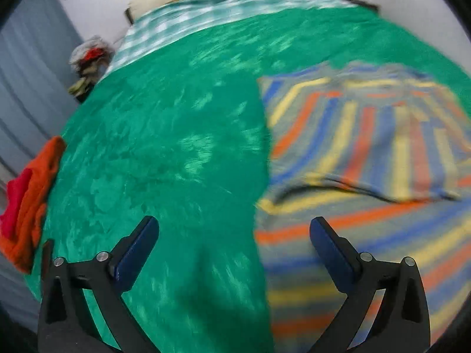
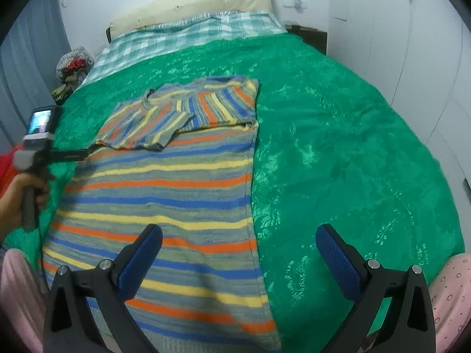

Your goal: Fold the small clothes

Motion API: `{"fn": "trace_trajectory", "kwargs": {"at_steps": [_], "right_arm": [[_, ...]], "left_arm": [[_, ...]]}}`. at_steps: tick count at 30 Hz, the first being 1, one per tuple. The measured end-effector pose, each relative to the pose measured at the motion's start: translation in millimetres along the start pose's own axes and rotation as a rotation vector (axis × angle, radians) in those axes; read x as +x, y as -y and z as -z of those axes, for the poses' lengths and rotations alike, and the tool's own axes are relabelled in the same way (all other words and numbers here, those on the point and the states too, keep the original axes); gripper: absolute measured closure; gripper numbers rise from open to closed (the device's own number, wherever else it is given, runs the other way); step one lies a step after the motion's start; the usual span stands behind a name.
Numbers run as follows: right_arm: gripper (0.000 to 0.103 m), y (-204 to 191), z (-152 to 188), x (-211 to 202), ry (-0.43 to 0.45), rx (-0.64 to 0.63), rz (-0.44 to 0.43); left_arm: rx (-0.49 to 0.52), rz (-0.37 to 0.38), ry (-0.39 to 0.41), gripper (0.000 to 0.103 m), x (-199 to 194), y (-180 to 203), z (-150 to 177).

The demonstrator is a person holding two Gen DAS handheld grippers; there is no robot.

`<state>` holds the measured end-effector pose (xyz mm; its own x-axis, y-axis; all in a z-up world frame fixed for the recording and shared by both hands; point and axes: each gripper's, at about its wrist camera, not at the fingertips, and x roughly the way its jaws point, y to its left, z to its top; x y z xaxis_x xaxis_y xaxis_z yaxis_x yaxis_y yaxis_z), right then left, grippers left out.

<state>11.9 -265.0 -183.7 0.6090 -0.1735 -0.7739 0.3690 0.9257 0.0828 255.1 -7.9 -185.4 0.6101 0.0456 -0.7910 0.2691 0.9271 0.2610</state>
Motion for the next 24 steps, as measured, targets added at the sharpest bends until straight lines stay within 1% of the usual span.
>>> {"fn": "trace_trajectory", "kwargs": {"at_steps": [3,6,9,12,16,19,24], "right_arm": [[0.000,2,0,1,-0.006,0.024,-0.005],[0.000,2,-1,-2,-0.001,0.037,-0.008],[0.000,-1,-3,-13,0.037,0.022,0.000],[0.000,-1,-2,-24,0.066,0.013,0.010],[0.000,3,-1,-31,0.081,0.026,0.019],[0.000,2,-1,-39,0.104,0.030,0.026],[0.000,-5,-4,-49,0.137,0.002,0.039]], "left_arm": [[-0.037,0.072,0.006,0.001,-40,6,10],[-0.098,0.123,-0.026,0.001,-68,14,17],[-0.130,0.148,-0.019,0.001,-98,25,22],[-0.145,0.175,0.003,0.001,-117,29,23],[-0.125,0.139,0.052,0.001,-147,42,32],[-0.135,0.141,0.059,0.002,-159,44,36],[-0.158,0.134,0.049,0.002,-170,44,46]]}}
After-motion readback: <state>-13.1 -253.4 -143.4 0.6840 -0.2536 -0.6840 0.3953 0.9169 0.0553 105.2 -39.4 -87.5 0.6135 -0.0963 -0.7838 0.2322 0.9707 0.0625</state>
